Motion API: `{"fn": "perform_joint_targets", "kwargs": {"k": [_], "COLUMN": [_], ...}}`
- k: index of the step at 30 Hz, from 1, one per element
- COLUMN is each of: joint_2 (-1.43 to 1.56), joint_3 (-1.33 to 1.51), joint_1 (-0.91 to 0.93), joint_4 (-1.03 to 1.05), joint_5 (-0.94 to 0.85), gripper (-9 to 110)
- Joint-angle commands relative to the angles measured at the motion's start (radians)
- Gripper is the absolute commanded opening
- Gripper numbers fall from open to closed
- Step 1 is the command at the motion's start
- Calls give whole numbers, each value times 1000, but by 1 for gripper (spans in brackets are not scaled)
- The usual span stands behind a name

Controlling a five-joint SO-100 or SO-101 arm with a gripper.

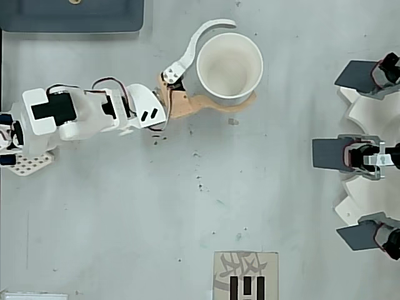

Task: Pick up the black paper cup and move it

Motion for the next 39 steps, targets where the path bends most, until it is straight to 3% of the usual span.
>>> {"fn": "perform_joint_targets", "kwargs": {"k": [1, 26, 39], "joint_2": [12, 8, 83], "joint_3": [-43, -54, -37], "joint_1": [-14, -15, -12], "joint_4": [-21, -21, -34], "joint_5": [-5, -21, -81], "gripper": [28, 8, 5]}}
